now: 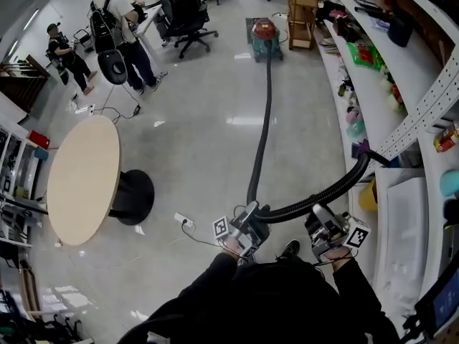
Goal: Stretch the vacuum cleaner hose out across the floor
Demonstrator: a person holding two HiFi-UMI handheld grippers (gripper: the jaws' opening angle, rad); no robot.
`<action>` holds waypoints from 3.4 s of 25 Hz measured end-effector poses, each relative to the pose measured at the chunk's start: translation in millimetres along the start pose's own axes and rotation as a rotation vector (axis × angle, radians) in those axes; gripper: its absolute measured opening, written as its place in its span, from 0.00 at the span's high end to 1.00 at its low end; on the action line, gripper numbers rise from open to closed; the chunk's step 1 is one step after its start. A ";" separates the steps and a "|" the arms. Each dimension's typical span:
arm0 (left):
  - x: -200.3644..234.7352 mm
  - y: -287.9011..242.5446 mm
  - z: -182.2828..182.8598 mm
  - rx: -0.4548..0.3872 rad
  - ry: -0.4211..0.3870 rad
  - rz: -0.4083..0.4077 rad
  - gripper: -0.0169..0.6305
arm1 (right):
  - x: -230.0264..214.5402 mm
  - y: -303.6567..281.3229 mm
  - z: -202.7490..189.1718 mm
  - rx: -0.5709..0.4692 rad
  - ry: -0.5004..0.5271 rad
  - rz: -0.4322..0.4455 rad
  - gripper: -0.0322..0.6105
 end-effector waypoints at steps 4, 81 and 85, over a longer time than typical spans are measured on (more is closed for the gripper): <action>-8.9 45.7 19.9 -0.058 0.042 -0.035 0.51 | 15.7 -36.5 -49.8 0.144 0.144 -0.004 0.67; -131.5 170.3 -153.3 1.653 -1.673 0.420 0.73 | 132.5 116.6 -184.7 0.792 1.471 -0.751 0.61; -81.6 224.9 -158.3 1.789 -1.673 0.382 0.73 | 167.5 104.5 -185.5 1.119 1.558 -0.604 0.48</action>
Point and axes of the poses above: the fingertips, and each gripper's own axes: y backward along the fingers, x to its left, z out of its top, the point moved 4 cm from there along y, backward along the fingers, and after that the axes turned 3 degrees about -x, right-handed, at the moved point
